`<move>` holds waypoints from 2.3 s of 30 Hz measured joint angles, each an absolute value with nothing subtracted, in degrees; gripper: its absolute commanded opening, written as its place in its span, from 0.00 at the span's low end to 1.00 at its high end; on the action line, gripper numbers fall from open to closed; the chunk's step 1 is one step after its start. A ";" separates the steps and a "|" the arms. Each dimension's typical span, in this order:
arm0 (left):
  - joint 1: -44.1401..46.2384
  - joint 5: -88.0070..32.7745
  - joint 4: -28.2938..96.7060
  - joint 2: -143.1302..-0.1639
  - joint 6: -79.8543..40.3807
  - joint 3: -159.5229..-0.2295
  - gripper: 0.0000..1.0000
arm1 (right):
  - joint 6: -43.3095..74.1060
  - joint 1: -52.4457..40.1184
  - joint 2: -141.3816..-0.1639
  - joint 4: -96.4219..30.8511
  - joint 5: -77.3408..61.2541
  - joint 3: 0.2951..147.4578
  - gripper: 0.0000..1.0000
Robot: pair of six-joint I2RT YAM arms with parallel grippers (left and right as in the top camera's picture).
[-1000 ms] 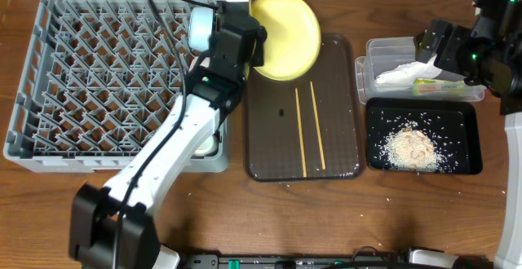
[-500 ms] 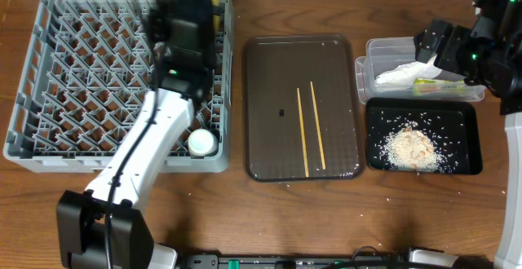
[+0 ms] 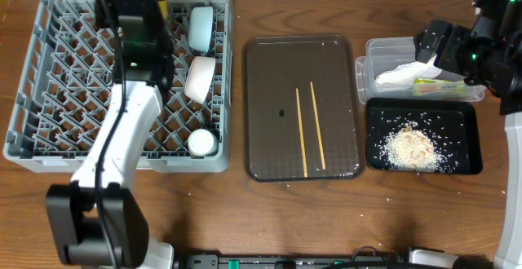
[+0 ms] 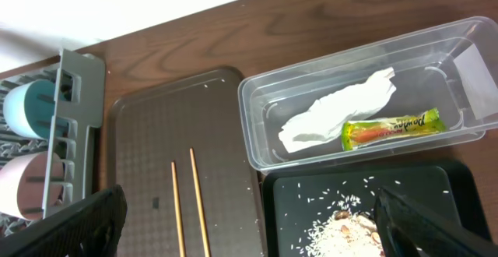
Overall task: Sort waste into correct bins and load items into the dishwasher
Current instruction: 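Stand the yellow plate upright in the rack and release it, then reach the left gripper to a wooden chopstick and grasp it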
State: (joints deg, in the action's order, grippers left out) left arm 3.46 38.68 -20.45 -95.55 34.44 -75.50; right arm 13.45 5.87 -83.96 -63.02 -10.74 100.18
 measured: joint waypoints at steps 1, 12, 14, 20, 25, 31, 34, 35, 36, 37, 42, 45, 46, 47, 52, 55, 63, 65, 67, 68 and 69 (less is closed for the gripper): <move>2.94 38.11 -20.91 -96.71 35.42 -75.50 0.07 | 13.45 5.87 -83.96 -63.02 -10.74 100.18 0.99; 3.03 32.71 -26.92 -108.40 40.77 -75.48 0.07 | 13.45 5.87 -83.96 -63.02 -10.74 100.18 0.99; 3.03 32.45 -27.20 -109.19 40.82 -75.48 0.08 | 13.45 5.87 -83.96 -63.02 -10.74 100.18 0.99; 3.25 31.81 -25.58 -111.59 40.58 -75.48 0.17 | 13.43 5.87 -83.96 -63.00 -10.74 100.18 0.99; 3.92 31.77 -23.55 -112.31 36.34 -75.48 0.17 | 13.45 5.87 -83.96 -63.02 -10.74 100.18 0.99; 4.08 31.77 -21.58 -112.31 27.94 -75.48 0.48 | 13.45 5.87 -83.96 -63.02 -10.76 100.18 0.99; 4.08 31.83 -21.28 -112.20 22.31 -75.50 0.55 | 13.45 5.87 -83.96 -63.00 -10.76 100.18 0.99; 4.08 31.81 -20.21 -111.87 20.23 -75.55 0.59 | 13.45 5.87 -83.96 -63.02 -10.74 100.18 0.99; 4.08 31.83 -18.44 -111.33 18.28 -75.61 0.62 | 13.45 5.87 -83.96 -63.00 -10.74 100.18 0.99; 4.10 31.59 -16.67 -110.67 17.15 -75.68 0.64 | 13.45 5.87 -83.96 -63.02 -10.74 100.18 0.99; 4.97 29.28 -0.60 -101.82 8.82 -77.93 0.64 | 13.43 5.87 -83.96 -63.00 -10.76 100.18 0.99; 6.94 25.12 12.23 -94.80 1.74 -81.47 0.64 | 13.45 5.87 -83.96 -63.09 -10.79 100.18 0.99; 8.21 23.20 16.69 -92.03 -1.45 -82.76 0.63 | 13.45 5.87 -83.96 -63.07 -10.79 100.18 0.99; 9.26 21.67 19.35 -90.41 -3.75 -83.18 0.63 | 13.45 5.87 -83.96 -63.05 -10.76 100.18 0.99; 17.23 13.39 33.63 -87.46 -17.34 -84.60 0.63 | 13.45 5.87 -83.96 -63.02 -10.79 100.18 0.99; 21.67 8.38 37.43 -91.07 -23.14 -84.55 0.63 | 13.45 5.87 -83.96 -63.05 -10.76 100.18 0.99; 33.08 2.66 35.46 -104.42 -30.70 -84.40 0.63 | 13.45 5.87 -83.96 -63.05 -10.76 100.18 0.99; 35.07 2.02 34.50 -107.00 -31.73 -84.33 0.62 | 13.45 5.87 -83.96 -63.05 -10.79 100.18 0.99; 36.38 1.65 34.20 -109.21 -32.49 -84.29 0.61 | 13.45 5.87 -83.96 -63.05 -10.76 100.18 0.99; 36.77 1.61 34.28 -110.17 -32.97 -84.23 0.60 | 13.45 5.87 -83.96 -63.05 -10.76 100.18 0.99; 36.99 1.58 34.37 -110.72 -33.30 -84.14 0.59 | 13.45 5.87 -83.96 -63.05 -10.76 100.18 0.99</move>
State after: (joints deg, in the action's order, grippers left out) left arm 36.99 1.58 34.37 -110.72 -33.30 -84.14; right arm 13.45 5.87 -83.96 -63.05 -10.76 100.18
